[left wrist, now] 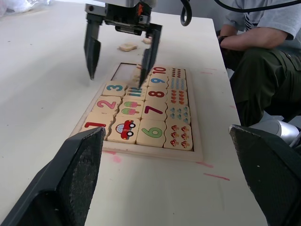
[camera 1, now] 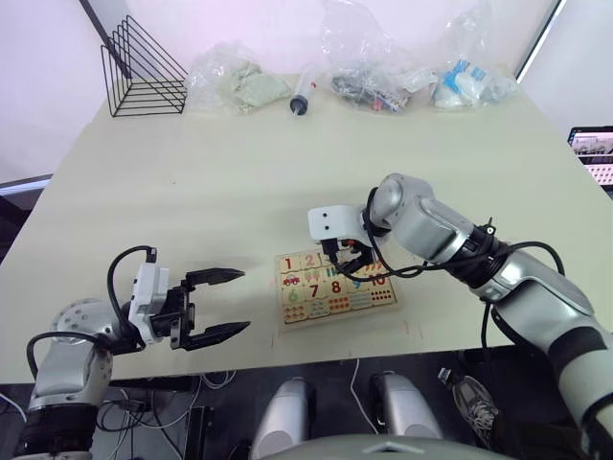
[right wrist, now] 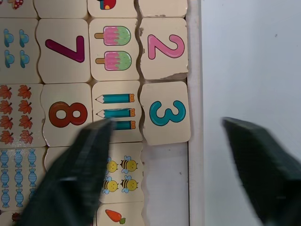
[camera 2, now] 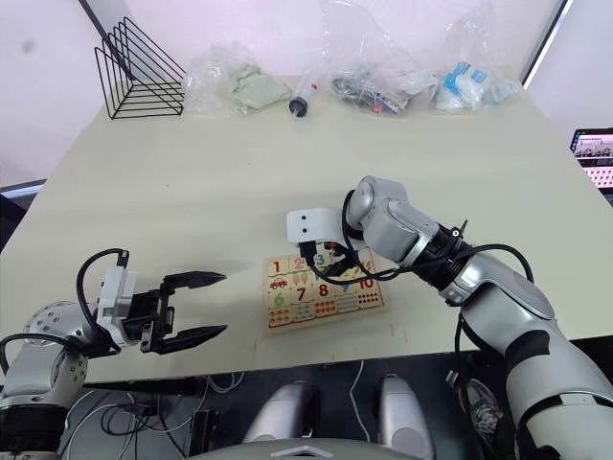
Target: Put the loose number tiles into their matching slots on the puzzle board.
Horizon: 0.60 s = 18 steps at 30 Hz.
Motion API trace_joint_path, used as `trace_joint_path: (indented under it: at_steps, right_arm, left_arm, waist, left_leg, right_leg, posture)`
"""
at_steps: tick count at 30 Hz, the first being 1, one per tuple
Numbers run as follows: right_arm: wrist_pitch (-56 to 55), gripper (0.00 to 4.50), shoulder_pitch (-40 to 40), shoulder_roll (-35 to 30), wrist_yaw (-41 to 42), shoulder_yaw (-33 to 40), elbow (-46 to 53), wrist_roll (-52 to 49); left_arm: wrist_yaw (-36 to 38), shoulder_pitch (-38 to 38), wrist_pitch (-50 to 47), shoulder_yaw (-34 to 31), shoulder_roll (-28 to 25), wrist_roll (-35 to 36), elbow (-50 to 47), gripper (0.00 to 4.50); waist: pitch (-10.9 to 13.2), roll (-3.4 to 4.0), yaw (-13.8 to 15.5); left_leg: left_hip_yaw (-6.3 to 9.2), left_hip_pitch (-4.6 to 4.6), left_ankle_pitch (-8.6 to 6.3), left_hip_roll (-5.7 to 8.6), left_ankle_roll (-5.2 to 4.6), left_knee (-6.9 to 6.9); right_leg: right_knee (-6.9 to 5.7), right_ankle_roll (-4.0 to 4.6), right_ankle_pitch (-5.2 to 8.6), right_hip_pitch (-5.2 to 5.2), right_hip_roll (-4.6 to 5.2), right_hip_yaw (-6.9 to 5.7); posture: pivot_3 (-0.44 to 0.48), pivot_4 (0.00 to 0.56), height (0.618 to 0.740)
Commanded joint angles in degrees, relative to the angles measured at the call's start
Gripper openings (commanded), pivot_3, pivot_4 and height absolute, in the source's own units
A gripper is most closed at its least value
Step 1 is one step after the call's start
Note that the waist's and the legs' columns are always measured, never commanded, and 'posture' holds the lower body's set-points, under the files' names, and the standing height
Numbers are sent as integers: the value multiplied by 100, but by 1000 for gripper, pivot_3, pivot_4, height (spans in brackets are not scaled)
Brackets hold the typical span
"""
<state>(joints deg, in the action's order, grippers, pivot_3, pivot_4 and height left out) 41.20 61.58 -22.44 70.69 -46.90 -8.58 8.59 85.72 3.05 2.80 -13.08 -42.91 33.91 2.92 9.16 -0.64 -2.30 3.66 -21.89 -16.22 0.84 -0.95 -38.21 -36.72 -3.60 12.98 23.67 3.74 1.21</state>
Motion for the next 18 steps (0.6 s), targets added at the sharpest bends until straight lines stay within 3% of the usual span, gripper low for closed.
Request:
trace_joint_path:
  at_steps: [1, 14, 17, 18]
  right_arm:
    - [-69, 4466, -26, -53, 68, 88, -5, 78]
    - [-227, 4466, -388, -86, -208, 1278, -157, -475]
    - [-409, 3726, -715, -73, -283, 1795, -15, -842]
    - [-459, 3173, -825, -90, -286, 1888, 48, -920]
  left_arm:
    - [-39, -1, -8, -143, -66, 57, -171, 4500]
    - [-68, -24, 11, -133, -78, 45, -134, 4500]
    - [-67, -50, 10, -136, -85, 47, -121, 4500]
    - [-64, -57, 11, -140, -89, 48, -112, 4500]
  waist:
    - [0, 0, 0]
    - [1, 1, 2]
    - [0, 0, 8]
    - [0, 0, 14]
  left_leg:
    - [0, 0, 0, 0, 0, 0]
    - [0, -2, 0, 0, 0, 7]
    - [0, -3, 0, 0, 0, 8]
    - [0, -3, 0, 0, 0, 8]
  right_leg:
    - [0, 0, 0, 0, 0, 0]
    - [4, 1, 0, 2, 4, -2]
    - [5, 0, 0, 1, 6, -4]
    - [6, 0, 0, 1, 8, -4]
  posture:
    - [0, 150, 740]
    - [0, 150, 740]
    - [0, 150, 740]
    - [0, 150, 740]
